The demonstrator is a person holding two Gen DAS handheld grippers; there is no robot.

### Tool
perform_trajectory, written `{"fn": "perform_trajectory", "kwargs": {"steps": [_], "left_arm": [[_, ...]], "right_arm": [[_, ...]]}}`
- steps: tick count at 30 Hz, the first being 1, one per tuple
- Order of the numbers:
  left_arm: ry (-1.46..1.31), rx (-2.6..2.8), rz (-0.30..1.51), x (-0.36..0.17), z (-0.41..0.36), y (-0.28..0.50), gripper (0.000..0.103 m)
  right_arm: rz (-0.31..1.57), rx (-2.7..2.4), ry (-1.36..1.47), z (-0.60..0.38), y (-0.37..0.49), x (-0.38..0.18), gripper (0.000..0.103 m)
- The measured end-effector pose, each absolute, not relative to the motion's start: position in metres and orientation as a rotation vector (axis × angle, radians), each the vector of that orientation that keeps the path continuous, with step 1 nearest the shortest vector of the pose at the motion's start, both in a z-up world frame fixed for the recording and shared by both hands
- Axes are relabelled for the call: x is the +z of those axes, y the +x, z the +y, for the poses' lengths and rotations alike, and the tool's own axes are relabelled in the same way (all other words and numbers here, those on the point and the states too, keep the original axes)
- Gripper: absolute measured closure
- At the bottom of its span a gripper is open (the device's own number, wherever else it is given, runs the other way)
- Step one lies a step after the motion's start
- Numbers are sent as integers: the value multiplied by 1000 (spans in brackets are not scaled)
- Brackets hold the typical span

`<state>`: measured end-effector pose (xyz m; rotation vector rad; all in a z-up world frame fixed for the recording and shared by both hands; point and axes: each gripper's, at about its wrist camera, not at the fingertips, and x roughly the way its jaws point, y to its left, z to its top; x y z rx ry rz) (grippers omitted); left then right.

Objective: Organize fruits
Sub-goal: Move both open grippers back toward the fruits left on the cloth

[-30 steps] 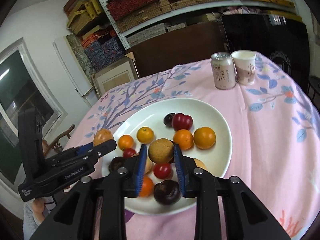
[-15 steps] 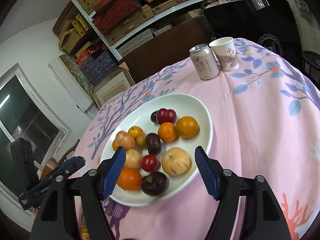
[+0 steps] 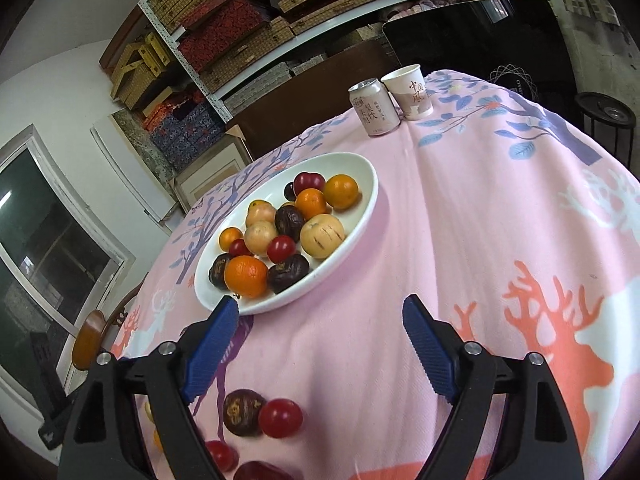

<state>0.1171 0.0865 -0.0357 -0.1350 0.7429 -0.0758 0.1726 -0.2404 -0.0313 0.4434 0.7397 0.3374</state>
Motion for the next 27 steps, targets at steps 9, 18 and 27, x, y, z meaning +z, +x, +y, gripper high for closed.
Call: {"fn": "perform_trajectory", "kwargs": {"steps": [9, 18, 27], "left_arm": [[-183, -77, 821, -53, 96, 97, 12], [-194, -79, 942, -70, 95, 116, 9], [-221, -2, 845, -58, 111, 113, 10]], "right_arm": [[745, 333, 455, -246, 162, -36, 18], [753, 338, 449, -244, 161, -37, 18], [752, 338, 448, -244, 160, -37, 18]]}}
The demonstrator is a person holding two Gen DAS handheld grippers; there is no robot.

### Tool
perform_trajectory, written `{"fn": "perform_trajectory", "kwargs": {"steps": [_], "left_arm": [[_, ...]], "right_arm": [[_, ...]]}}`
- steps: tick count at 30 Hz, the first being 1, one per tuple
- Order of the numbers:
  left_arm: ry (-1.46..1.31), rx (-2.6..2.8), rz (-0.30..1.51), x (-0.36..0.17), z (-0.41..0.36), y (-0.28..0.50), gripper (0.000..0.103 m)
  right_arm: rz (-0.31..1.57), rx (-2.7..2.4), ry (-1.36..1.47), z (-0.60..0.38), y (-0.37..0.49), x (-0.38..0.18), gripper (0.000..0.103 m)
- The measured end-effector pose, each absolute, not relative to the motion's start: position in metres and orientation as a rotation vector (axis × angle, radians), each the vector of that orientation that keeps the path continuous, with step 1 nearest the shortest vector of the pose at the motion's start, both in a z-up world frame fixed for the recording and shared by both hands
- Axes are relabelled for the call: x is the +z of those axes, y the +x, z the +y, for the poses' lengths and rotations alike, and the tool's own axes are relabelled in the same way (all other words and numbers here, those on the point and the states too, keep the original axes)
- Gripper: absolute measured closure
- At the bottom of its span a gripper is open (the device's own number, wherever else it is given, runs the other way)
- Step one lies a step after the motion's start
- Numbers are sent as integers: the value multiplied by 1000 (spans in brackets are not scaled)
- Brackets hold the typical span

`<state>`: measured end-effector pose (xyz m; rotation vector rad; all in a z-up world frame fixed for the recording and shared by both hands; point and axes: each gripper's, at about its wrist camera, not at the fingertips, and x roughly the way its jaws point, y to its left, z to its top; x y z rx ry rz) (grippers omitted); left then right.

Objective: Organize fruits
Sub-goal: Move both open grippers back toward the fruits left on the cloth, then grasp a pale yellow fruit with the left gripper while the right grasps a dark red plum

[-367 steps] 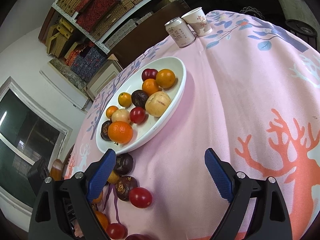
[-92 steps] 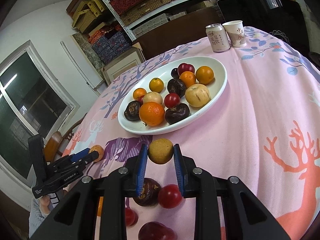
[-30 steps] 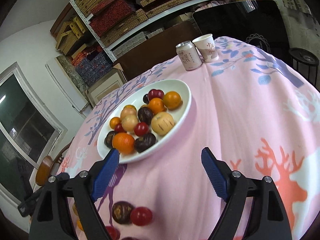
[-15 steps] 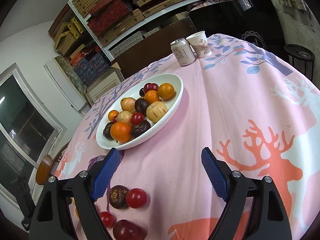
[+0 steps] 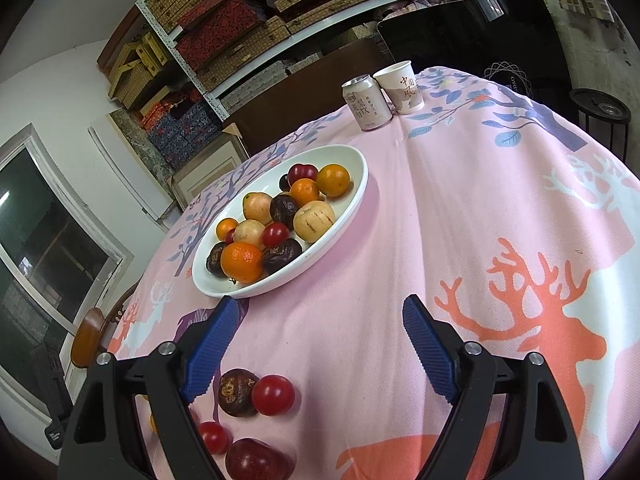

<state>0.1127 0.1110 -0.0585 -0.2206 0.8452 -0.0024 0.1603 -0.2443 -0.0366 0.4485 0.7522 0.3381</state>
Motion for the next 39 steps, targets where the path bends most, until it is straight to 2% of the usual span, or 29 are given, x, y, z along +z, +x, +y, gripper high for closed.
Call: {"fn": "perform_trajectory", "kwargs": {"steps": [7, 10, 12, 14, 21, 28, 30, 33, 39], "left_arm": [[-136, -85, 880, -60, 90, 119, 14], [-88, -139, 895, -61, 77, 120, 25], [-68, -164, 883, -58, 71, 116, 40], [-77, -188, 882, -58, 69, 113, 46], [-188, -259, 932, -65, 80, 112, 46], [-199, -277, 937, -67, 79, 113, 47], [-170, -281, 921, -64, 73, 110, 54], [-77, -248, 896, -60, 60, 105, 59], [-107, -275, 926, -64, 66, 114, 60]], "right_arm": [[758, 339, 441, -243, 160, -37, 18], [756, 339, 438, -243, 158, -37, 18], [754, 340, 437, -243, 157, -36, 18], [756, 345, 429, -242, 155, -36, 18], [763, 415, 339, -229, 124, -37, 18], [806, 474, 383, -240, 103, -41, 18], [811, 474, 348, -237, 96, -39, 18], [810, 467, 239, -227, 84, -36, 18], [793, 446, 150, -219, 72, -35, 18]]}}
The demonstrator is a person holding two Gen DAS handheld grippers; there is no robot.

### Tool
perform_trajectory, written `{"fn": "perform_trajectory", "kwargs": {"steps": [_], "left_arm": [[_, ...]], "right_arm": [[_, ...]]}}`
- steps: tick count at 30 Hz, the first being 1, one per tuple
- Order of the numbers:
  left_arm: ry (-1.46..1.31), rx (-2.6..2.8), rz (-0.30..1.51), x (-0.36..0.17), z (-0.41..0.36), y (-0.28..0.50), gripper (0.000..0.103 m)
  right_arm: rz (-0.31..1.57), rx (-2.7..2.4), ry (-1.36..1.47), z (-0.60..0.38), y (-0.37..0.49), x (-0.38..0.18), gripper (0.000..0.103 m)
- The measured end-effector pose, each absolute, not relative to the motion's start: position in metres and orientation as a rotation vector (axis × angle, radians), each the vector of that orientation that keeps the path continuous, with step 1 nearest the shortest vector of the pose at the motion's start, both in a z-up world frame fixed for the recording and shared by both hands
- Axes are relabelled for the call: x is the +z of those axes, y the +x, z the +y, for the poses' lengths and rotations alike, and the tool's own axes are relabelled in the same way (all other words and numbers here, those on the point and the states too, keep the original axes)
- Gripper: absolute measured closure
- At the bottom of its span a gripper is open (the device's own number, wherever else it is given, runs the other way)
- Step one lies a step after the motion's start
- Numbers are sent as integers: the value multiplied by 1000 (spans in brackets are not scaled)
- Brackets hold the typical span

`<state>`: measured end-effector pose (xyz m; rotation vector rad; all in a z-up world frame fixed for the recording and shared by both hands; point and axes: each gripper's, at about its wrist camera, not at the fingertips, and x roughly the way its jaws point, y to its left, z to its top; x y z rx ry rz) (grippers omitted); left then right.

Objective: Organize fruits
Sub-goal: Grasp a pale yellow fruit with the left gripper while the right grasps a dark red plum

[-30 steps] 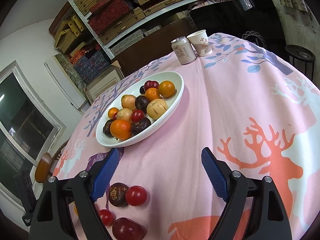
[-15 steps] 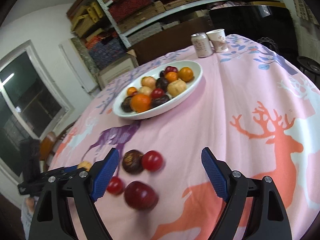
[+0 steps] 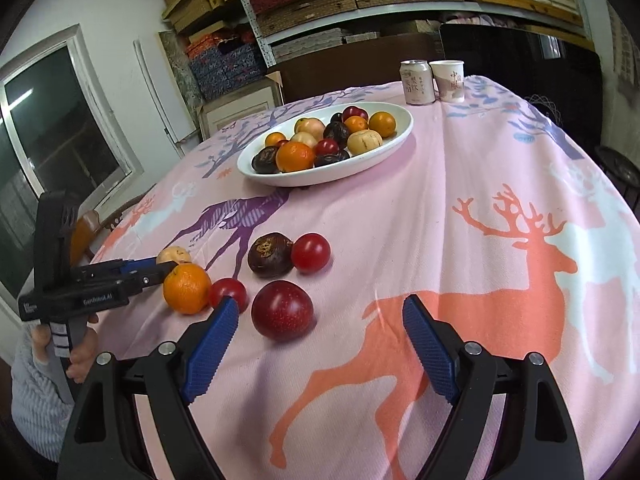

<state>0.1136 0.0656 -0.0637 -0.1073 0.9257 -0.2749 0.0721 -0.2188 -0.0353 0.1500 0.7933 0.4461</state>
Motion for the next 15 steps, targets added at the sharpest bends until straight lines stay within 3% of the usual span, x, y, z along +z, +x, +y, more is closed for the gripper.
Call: {"fn": "perform_trajectory", "kwargs": {"steps": [15], "left_arm": [[-85, -276, 918, -65, 61, 121, 65]], "right_arm": [[781, 422, 79, -208, 66, -35, 19]]}}
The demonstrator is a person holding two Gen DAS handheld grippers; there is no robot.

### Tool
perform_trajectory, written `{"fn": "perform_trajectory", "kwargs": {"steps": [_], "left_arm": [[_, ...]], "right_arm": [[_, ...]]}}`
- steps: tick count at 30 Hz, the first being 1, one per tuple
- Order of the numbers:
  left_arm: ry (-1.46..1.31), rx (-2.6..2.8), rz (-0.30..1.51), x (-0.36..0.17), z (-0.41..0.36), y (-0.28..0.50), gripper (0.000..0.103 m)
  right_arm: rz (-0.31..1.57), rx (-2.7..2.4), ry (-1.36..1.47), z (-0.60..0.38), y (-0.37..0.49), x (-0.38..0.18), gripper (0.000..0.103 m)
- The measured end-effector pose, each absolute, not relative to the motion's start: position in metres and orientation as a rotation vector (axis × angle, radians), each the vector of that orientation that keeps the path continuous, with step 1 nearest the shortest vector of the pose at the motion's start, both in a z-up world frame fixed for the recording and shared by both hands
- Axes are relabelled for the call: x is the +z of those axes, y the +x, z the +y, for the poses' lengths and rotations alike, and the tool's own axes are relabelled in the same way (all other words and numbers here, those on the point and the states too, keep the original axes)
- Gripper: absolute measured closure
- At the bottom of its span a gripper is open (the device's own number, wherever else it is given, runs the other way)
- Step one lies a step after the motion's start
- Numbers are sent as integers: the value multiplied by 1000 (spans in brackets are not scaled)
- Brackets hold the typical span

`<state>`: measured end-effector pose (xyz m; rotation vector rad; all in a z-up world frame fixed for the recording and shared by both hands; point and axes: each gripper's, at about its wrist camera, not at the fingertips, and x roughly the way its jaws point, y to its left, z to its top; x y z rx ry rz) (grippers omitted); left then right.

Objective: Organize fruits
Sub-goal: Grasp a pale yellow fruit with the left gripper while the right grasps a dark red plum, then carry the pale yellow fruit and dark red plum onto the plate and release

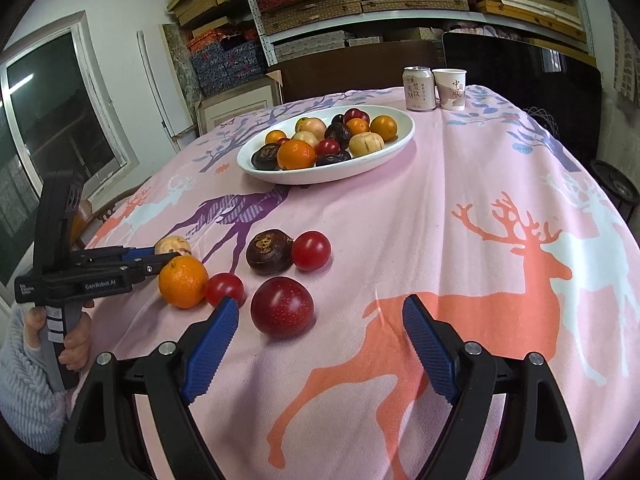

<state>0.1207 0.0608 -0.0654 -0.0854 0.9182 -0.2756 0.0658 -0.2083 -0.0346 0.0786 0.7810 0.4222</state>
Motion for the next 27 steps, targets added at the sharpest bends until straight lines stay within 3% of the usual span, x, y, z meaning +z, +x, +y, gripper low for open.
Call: {"fn": "perform_trajectory", "kwargs": {"steps": [7, 14, 16, 17, 18, 27], "left_arm": [[-148, -238, 894, -63, 74, 118, 65], [-153, -249, 921, -66, 74, 121, 65], [-151, -249, 923, -66, 74, 122, 65], [-149, -248, 923, -66, 74, 122, 64], [-148, -248, 922, -67, 74, 122, 64], [-98, -252, 905, -61, 64, 122, 65]], "right_arm": [[817, 428, 2, -192, 71, -38, 36], [885, 459, -26, -169, 83, -45, 37], [909, 460, -27, -166, 86, -48, 44], [930, 461, -28, -165, 88, -52, 59], [938, 463, -21, -165, 89, -53, 63], [924, 483, 78, -181, 90, -48, 63]]}}
